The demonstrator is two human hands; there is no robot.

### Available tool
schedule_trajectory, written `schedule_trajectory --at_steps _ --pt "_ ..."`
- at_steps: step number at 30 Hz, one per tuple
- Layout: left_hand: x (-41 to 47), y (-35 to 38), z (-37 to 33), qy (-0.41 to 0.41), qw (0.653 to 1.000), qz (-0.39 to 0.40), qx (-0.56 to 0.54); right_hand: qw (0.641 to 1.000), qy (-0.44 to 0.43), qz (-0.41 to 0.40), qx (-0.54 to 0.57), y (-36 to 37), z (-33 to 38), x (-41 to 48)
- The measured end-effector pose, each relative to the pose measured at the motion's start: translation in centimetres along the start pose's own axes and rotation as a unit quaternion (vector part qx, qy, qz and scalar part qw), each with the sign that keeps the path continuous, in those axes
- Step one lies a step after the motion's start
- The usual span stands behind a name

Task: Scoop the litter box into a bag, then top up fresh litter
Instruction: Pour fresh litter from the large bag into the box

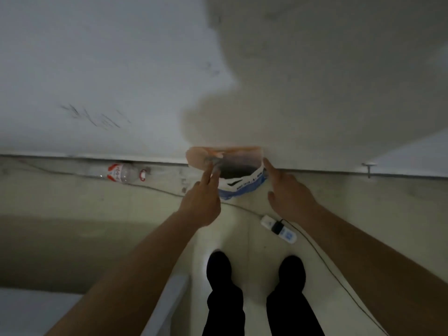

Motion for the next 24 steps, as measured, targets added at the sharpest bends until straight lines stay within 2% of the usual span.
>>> schedule_trajectory --at_steps 3,8,10,12,15,19,21,24 --pt "2.1 4.6 2.0 0.032 0.999 0.02 0.007 0.996 -0.066 -0.014 -0.062 4.7 -0.1 2.2" --pt "0.1 9.6 3.9 0.006 0.995 0.066 0.081 0.99 -0.052 0.043 -0.126 8.7 -1.2 1.2" --pt "-1.9 10.7 3.8 0.018 0.994 0.056 0.097 0.983 -0.076 0.062 -0.154 9.7 -1.7 -0.7" --pt "-3.1 11.0 3.5 0.03 0.997 0.012 0.072 0.984 -0.077 0.067 -0.148 9.8 -1.8 -1.8" --pt "-3.1 9.5 2.5 0.057 0.997 -0.055 0.012 0.99 -0.068 0.025 -0.123 8.7 -1.7 -1.4" --pt "-2.4 5.5 1.0 0.084 0.988 -0.127 -0.021 0.989 -0.068 -0.107 -0.08 5.3 -2.2 -0.2" --pt "-2.9 3.3 0.0 0.097 0.986 -0.136 -0.018 0.986 -0.082 -0.137 -0.053 3.2 -2.5 -0.7" --pt "-5.3 -0.5 -2.3 0.108 0.988 -0.114 -0.004 0.985 -0.096 -0.136 -0.047 -1.1 -2.0 -4.3"
Point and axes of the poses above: each hand's wrist, its own x-axis towards the middle knuckle, its own y-axis out of the palm, z = x × y, the point moved 1 cm from there along x, towards the middle knuckle, and after that the axes turned 15 degrees about -z, right-handed, at the moved point
